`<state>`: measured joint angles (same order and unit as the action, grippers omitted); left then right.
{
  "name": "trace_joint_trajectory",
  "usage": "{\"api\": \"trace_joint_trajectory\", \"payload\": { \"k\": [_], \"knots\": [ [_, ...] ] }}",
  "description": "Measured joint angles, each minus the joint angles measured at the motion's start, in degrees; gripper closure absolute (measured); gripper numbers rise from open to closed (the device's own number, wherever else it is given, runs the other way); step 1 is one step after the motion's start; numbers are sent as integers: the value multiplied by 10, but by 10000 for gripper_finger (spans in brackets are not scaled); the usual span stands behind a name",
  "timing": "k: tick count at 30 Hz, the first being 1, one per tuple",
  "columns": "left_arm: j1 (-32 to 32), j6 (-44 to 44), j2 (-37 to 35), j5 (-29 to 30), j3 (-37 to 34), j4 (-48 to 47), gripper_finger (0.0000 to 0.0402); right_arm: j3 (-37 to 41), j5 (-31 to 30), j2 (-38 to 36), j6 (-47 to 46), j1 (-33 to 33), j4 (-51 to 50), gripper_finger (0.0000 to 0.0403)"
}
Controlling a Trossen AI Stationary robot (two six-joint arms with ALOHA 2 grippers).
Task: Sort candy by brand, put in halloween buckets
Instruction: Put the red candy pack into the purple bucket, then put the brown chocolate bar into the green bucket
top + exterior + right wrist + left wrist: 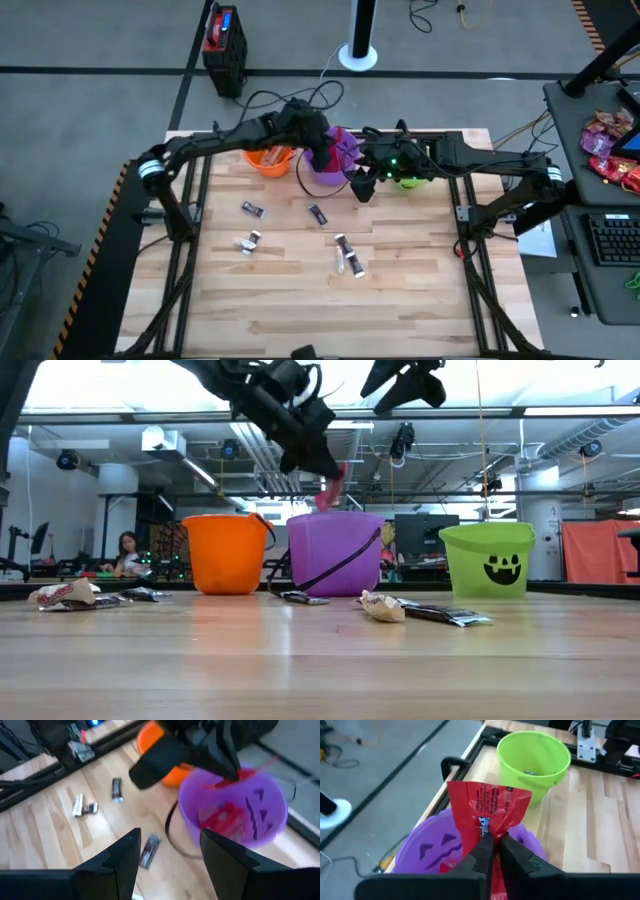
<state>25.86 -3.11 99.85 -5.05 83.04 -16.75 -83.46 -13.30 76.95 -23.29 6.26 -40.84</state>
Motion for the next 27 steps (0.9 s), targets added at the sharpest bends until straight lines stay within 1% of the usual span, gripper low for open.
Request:
{"api": "trace_joint_trajectory", "payload": {
  "k": [4,8,13,17,20,23,27],
  "knots": [
    [9,3,24,-3,31,-49,357,0,17,0,-59,0,-51,207],
    [12,-15,29,-4,59,-88,318,0,77,0,-141,-1,-112,207],
    [13,-44,23,-5,104,-156,284,14,135,14,-233,-34,-153,207],
    [9,-68,9,-5,163,-252,276,46,138,45,-275,-71,-146,207],
    [8,-74,1,-6,206,-330,278,70,136,82,-297,-95,-117,207],
    [8,-98,-11,-6,241,-396,282,86,125,135,-307,-112,-78,206],
    [8,-118,-38,-6,261,-441,288,77,121,216,-311,-116,-38,206]
  ]
}}
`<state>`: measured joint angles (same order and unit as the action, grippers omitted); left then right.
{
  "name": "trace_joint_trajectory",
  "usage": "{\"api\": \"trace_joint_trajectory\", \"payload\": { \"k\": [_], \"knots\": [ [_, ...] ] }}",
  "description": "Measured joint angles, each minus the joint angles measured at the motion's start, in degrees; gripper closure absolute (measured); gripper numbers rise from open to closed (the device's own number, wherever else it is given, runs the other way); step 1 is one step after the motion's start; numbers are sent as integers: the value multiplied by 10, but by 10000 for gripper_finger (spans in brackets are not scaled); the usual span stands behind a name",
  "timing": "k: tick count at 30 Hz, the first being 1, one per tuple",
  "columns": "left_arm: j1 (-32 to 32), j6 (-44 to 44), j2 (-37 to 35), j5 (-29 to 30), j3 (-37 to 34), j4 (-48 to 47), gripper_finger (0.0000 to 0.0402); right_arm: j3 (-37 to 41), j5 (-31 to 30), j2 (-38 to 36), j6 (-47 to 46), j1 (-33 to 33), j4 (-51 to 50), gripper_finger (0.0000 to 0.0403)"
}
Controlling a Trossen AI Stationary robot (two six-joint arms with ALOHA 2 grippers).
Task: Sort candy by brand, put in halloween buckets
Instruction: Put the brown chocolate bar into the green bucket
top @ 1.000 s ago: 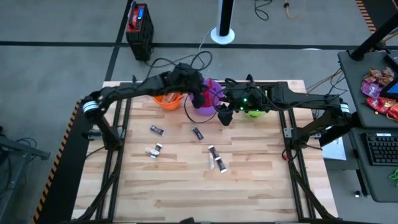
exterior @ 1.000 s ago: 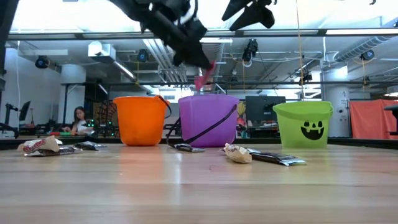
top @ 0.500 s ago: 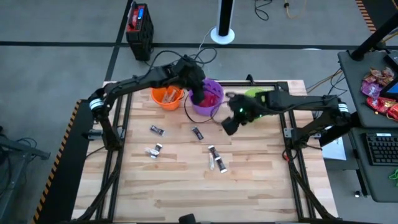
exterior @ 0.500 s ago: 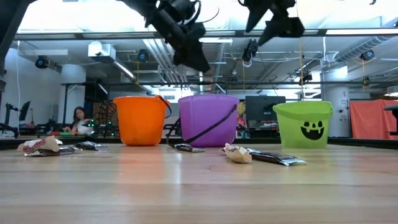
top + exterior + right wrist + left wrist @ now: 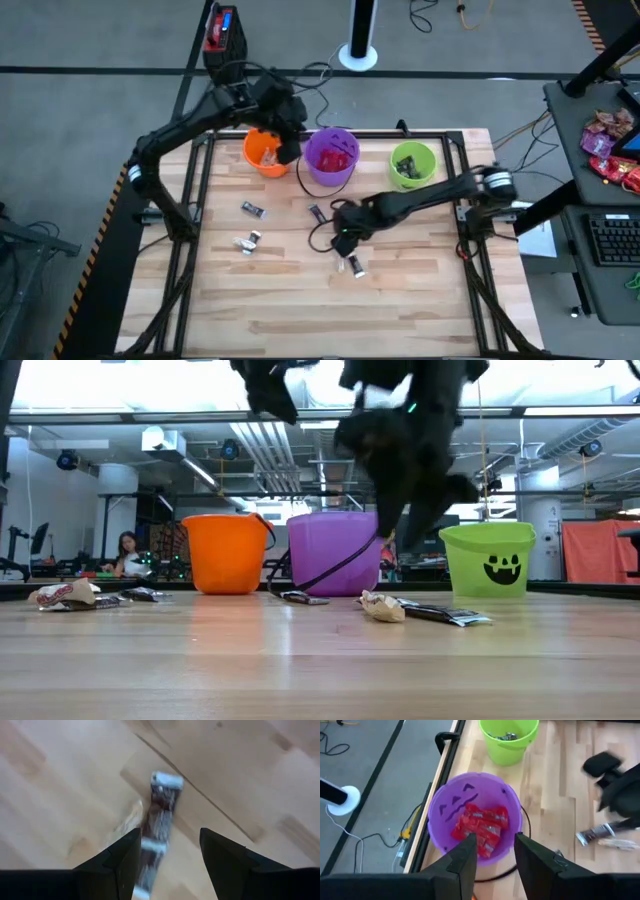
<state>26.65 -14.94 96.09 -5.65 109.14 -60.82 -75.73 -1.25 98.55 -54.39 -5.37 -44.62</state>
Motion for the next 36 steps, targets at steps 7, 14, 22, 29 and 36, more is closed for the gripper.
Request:
{"api": "trace_joint_trajectory", "payload": {
  "k": [7,14,22,29,36],
  "knots": [
    [0,4,-83,-42,-37,-9,296,-32,-1,91,-1,1,31,206],
    [0,49,-195,-45,-138,-7,304,-34,-1,126,-5,1,38,206],
    [-3,132,-314,-44,-276,22,307,-34,-2,154,9,9,54,236],
    [-3,200,-387,-44,-380,52,307,-33,-20,136,26,10,53,335],
    [-5,260,-414,-44,-436,57,306,-32,-32,71,52,21,42,375]
  ]
}}
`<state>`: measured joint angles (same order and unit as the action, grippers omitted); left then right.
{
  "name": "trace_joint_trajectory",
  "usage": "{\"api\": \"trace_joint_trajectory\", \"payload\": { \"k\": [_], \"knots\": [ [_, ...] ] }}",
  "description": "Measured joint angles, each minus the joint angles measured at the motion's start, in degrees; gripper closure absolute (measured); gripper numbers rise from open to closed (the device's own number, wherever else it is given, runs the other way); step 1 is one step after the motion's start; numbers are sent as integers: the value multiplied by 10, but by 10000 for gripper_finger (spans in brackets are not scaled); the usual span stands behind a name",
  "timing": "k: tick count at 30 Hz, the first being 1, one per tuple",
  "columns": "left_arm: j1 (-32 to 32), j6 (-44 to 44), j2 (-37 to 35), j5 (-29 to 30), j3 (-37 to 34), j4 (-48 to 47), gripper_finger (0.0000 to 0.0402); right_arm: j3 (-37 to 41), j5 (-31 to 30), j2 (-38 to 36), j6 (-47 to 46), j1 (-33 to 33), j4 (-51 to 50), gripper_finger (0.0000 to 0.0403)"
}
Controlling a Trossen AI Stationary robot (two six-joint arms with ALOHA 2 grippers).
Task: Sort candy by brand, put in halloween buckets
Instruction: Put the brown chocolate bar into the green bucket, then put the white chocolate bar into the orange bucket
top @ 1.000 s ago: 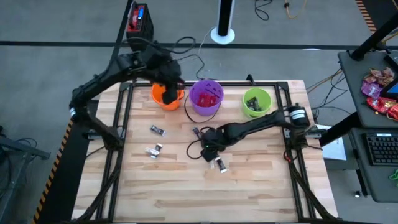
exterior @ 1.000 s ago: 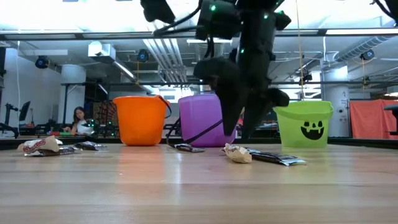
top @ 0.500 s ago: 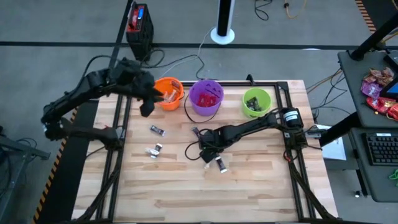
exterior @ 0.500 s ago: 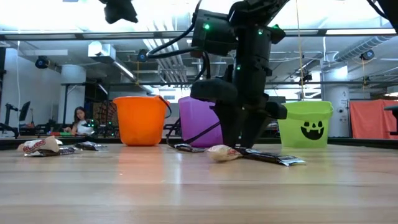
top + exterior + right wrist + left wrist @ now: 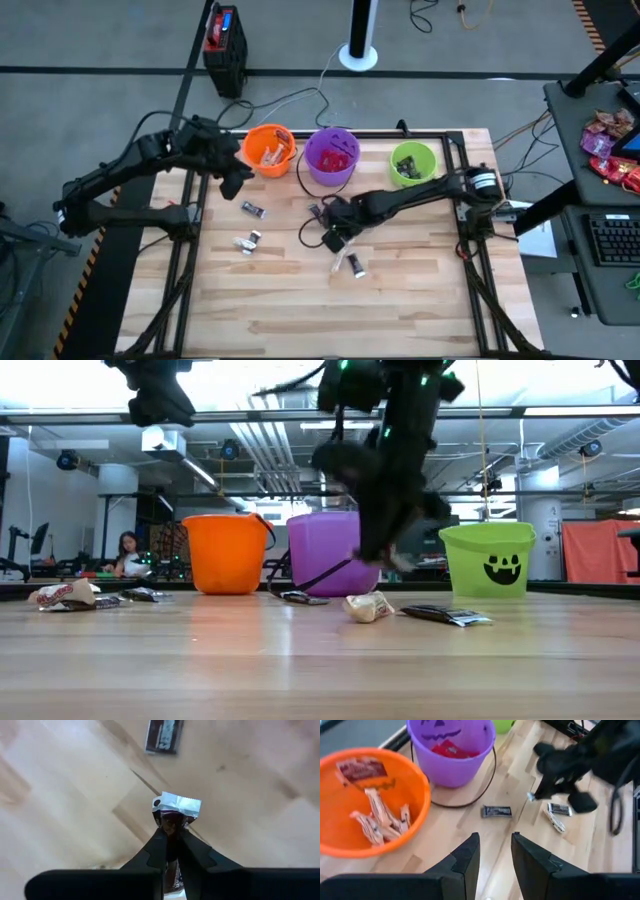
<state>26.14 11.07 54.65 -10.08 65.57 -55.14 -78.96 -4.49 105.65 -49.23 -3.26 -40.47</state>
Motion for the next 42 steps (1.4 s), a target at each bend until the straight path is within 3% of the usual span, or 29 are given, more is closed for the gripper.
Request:
{"api": "trace_joint_trajectory", "payload": {
  "k": [7,14,20,27,35,42],
  "knots": [
    [-28,56,4,0,-26,7,306,0,-1,-128,42,51,-81,376],
    [-81,147,31,0,-45,7,306,0,-50,-225,66,180,-215,376],
    [-113,241,60,0,-45,-38,306,0,-58,-229,77,291,-298,367],
    [-130,316,82,0,-45,-110,306,0,-61,-202,129,362,-305,309],
    [-162,378,91,10,-46,-155,306,0,-60,-197,171,369,-289,251],
    [-203,492,109,32,-76,-155,306,0,-55,-199,184,365,-263,235]
  ]
}}
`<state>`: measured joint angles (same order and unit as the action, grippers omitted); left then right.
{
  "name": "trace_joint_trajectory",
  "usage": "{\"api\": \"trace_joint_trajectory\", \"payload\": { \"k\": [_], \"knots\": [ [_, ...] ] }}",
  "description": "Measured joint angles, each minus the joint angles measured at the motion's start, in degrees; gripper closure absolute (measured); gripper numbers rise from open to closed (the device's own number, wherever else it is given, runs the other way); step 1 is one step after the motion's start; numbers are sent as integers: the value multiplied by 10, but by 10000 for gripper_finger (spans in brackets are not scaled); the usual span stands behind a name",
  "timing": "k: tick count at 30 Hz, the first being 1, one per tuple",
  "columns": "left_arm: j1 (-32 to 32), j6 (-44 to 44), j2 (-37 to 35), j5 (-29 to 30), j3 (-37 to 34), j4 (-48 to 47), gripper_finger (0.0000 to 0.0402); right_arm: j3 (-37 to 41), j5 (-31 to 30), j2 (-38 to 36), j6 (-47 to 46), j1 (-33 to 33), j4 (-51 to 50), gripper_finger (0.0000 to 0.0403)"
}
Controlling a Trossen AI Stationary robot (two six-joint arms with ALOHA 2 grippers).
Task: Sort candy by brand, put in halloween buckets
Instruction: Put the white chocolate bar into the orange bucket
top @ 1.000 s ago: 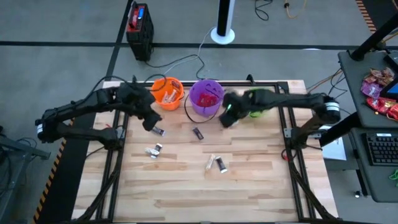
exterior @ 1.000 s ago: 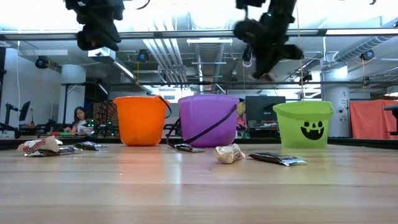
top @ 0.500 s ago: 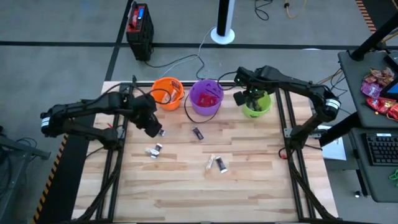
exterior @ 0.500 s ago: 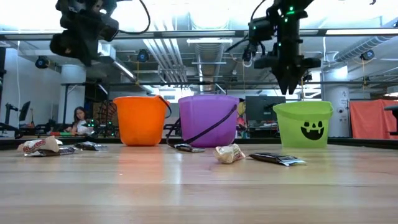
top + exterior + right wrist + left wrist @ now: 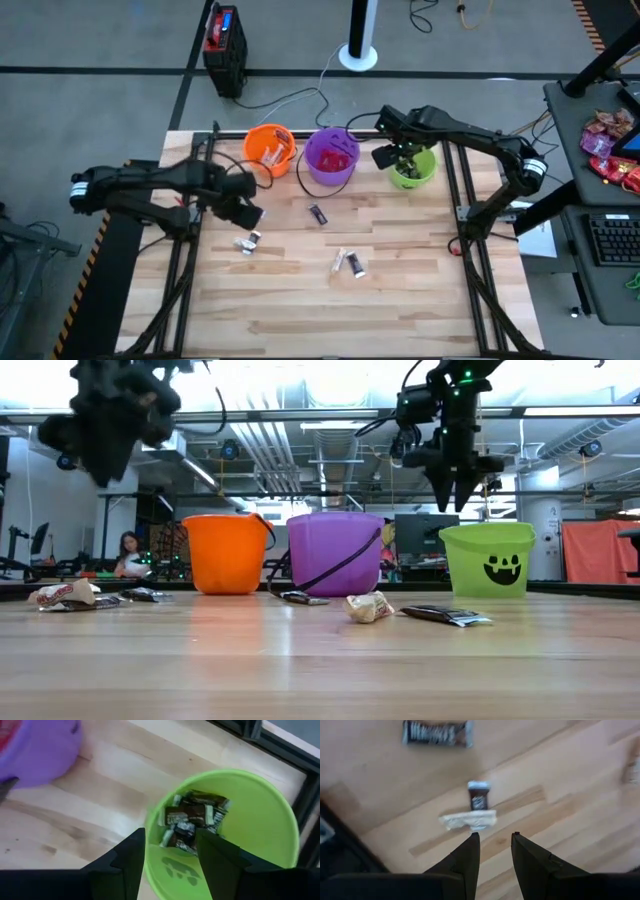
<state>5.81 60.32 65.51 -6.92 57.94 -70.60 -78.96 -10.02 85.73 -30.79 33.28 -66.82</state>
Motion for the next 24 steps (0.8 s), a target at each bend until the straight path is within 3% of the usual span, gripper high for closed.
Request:
{"api": "trace_joint_trajectory", "payload": {
  "k": [5,8,11,14,18,24],
  "knots": [
    [-37,41,37,0,-56,38,295,0,21,0,14,0,26,236],
    [-59,-1,63,0,-81,67,275,0,30,0,15,0,35,236],
    [-78,-109,87,19,-89,78,249,0,30,0,19,0,40,236],
    [-100,-271,99,57,-89,85,226,0,34,0,21,0,41,236],
    [-116,-442,98,59,-97,101,215,0,51,0,23,-2,41,236],
    [-119,-506,82,59,-142,163,219,0,56,0,18,-14,41,236]
  ]
}}
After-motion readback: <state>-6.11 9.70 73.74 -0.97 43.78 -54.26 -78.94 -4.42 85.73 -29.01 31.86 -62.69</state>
